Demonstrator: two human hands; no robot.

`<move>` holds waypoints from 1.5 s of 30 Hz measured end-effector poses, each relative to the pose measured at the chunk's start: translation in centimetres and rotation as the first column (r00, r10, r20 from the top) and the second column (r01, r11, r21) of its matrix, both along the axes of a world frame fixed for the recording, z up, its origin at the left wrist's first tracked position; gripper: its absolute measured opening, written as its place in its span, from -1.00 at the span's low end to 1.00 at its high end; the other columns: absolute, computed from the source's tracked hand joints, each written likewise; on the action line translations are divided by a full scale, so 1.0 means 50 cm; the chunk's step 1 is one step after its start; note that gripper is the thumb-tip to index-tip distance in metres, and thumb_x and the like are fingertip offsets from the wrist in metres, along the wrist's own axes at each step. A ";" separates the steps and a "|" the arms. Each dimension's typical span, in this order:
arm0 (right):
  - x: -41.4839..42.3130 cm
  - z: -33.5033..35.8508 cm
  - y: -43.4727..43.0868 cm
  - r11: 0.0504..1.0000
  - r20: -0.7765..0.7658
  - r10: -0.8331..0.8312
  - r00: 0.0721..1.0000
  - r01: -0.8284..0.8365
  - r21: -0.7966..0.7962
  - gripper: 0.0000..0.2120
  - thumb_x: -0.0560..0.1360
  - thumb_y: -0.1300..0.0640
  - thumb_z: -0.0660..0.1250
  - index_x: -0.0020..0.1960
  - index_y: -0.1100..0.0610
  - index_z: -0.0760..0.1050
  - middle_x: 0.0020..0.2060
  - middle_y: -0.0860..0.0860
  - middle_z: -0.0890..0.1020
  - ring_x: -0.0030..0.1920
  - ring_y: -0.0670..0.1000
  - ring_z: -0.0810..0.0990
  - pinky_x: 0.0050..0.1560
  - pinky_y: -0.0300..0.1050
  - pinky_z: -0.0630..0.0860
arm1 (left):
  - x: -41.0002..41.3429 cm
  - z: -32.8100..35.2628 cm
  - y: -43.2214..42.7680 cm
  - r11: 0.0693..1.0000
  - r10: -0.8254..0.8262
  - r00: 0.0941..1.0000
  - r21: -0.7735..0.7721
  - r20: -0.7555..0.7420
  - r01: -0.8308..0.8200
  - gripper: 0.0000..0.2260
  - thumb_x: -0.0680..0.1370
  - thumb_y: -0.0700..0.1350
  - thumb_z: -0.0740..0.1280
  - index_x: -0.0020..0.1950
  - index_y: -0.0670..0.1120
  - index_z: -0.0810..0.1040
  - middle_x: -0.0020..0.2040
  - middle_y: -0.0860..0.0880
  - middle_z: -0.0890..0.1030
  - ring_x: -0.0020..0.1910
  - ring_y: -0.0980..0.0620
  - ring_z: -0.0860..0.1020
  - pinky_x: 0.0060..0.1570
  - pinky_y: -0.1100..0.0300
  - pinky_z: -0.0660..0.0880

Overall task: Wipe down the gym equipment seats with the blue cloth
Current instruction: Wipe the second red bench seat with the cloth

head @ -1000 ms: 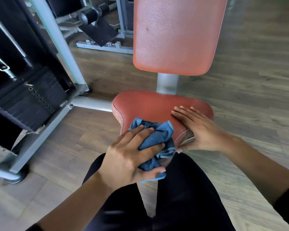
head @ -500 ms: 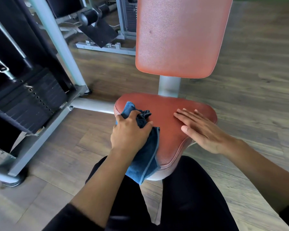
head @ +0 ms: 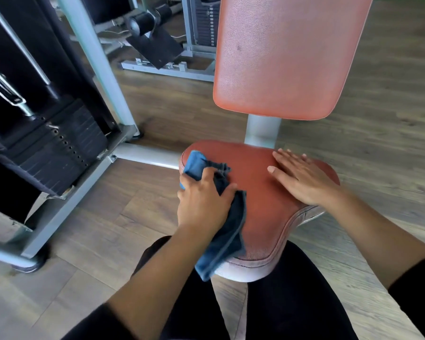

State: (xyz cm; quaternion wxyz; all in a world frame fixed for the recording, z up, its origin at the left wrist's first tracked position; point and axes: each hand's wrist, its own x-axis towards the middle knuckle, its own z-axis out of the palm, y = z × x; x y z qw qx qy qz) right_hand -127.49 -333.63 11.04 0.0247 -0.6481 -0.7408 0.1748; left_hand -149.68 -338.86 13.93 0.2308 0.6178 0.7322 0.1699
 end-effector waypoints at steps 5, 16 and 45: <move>-0.005 0.000 0.002 1.000 0.016 -0.002 1.000 0.002 0.023 -0.39 0.60 -0.22 -0.11 0.57 0.00 -0.09 0.56 -0.07 -0.06 0.53 -0.14 -0.14 0.51 -0.11 -0.23 | 0.005 -0.007 -0.004 0.999 -0.032 0.996 0.034 -0.078 0.035 -0.52 0.50 0.27 0.22 0.38 0.15 0.32 0.44 -0.13 0.15 0.35 -0.24 0.23 0.27 -0.09 0.30; -0.004 -0.009 0.009 0.994 -0.073 -0.014 0.997 0.022 0.106 -0.43 0.61 -0.20 -0.03 0.56 -0.03 0.01 0.55 -0.13 0.03 0.52 -0.19 -0.10 0.50 -0.19 -0.23 | 0.031 -0.055 0.255 0.939 -0.315 0.851 -0.007 -0.419 0.344 -0.54 0.50 0.37 0.03 0.41 0.39 0.21 0.52 0.09 0.17 0.49 -0.16 0.07 0.42 -0.20 0.02; 0.001 -0.008 0.018 0.988 -0.075 -0.047 0.996 0.058 0.146 -0.46 0.62 -0.13 0.03 0.56 -0.02 0.06 0.54 -0.11 0.09 0.52 -0.16 -0.03 0.48 -0.23 -0.20 | 0.047 -0.071 0.307 0.927 -0.310 0.879 0.089 -0.362 0.364 -0.67 0.57 0.21 0.12 0.33 0.33 0.39 0.37 0.03 0.39 0.39 -0.08 0.28 0.37 -0.05 0.22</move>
